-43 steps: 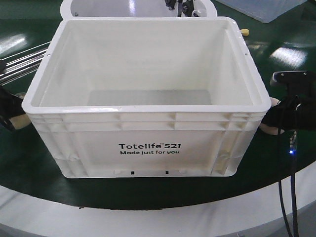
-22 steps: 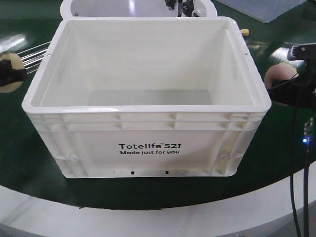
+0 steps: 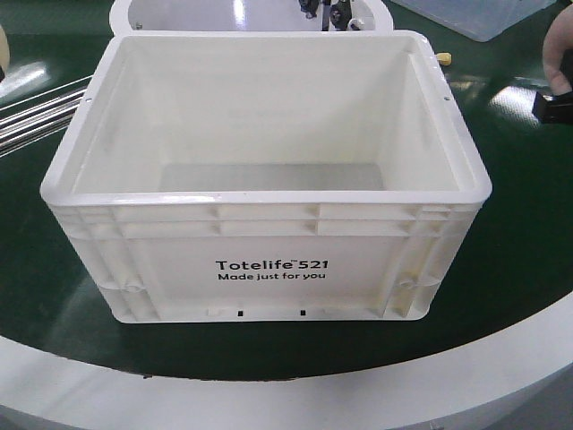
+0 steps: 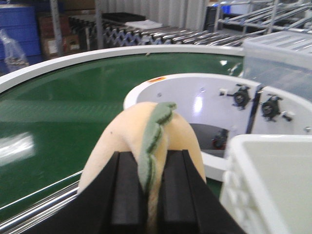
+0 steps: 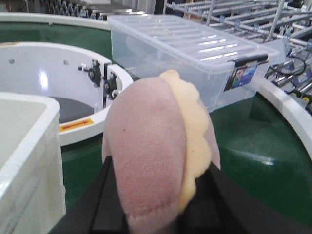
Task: Place moving items into box and shelve
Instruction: 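Lift both plush toys over the white crate, then open both grippers to drop the plush toys into the crate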
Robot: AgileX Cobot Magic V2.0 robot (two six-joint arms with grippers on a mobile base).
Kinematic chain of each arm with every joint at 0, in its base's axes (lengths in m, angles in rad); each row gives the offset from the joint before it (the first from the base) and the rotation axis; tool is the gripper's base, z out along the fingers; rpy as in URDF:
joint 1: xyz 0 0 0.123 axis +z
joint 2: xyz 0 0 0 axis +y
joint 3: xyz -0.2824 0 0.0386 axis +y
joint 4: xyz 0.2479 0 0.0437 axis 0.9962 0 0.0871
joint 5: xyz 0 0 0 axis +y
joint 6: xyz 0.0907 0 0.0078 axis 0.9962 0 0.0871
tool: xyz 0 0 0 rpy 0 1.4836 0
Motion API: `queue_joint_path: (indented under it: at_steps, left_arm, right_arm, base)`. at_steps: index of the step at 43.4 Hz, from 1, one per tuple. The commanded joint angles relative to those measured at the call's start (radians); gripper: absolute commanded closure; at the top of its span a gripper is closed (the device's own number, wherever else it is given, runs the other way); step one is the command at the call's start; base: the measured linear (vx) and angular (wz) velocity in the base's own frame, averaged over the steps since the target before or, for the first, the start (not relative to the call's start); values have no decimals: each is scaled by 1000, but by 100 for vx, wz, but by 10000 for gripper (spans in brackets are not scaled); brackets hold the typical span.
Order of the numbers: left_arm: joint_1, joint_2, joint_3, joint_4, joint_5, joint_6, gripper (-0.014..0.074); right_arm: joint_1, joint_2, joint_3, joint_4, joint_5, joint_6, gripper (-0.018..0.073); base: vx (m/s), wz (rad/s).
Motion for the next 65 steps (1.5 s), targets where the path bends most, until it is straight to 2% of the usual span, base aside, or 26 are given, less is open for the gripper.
queue_joint_path:
  at_steps: [1, 7, 8, 9, 16, 25, 31, 35, 36, 42, 48, 54, 63, 64, 65]
  left_arm:
    - [-48, -27, -27, -1, -104, -15, 603]
    - [-114, -23, -27, -1, -116, -15, 603]
    - [-257, -23, -27, 12, -169, -15, 603]
    - [-267, -23, -27, 17, -175, -15, 603]
    - [-350, -23, -27, 61, -215, -15, 603]
    - [-412, -9, -27, 58, -257, -17, 602]
    - [-419, 11, -27, 58, -258, -18, 587]
    - [-419, 24, -27, 58, -258, -18, 547]
    - [-419, 46, -27, 58, -258, -18, 332]
    - [-419, 46, -27, 58, -260, -18, 159]
    - [-418, 46, -27, 58, -259, -18, 25]
    - [-418, 46, -27, 58, -258, -18, -55]
    - [-403, 43, -27, 34, -252, -17, -53]
    - [-323, -5, -27, -2, -152, -7, -13]
    - [-311, -13, -27, -2, -133, -5, -8]
  right_arm:
    - [18, -38, -27, -6, -87, -3, 567]
    - [91, -41, -27, -7, -93, -4, 567]
    - [289, -37, -27, -7, -95, -9, 564]
    - [309, -37, -27, -7, -96, -11, 564]
    - [410, -34, -27, -7, -106, -19, 564]
    - [491, -8, -27, -5, -158, -19, 561]
    - [518, 9, -27, -3, -189, -18, 547]
    - [527, 13, -27, -3, -197, -19, 506]
    - [529, 13, -27, -3, -196, -22, 267]
    - [529, 13, -27, 4, -196, -22, 70]
    - [529, 13, -27, 6, -196, -22, -66]
    - [529, 13, -27, 5, -197, -20, -132]
    - [508, 13, -27, 34, -197, -20, -113]
    - [384, 2, -27, 94, -197, -31, -62]
    - [374, 1, -27, 94, -196, -31, -60]
  base:
    - [0, 0]
    - [0, 0]
    - [0, 0]
    - [0, 0]
    - [0, 0]
    - [0, 0]
    - [0, 0]
    - [0, 0]
    - [0, 0]
    - [0, 0]
    - [0, 0]
    - [0, 0]
    - [0, 0]
    - [0, 0]
    - [0, 0]
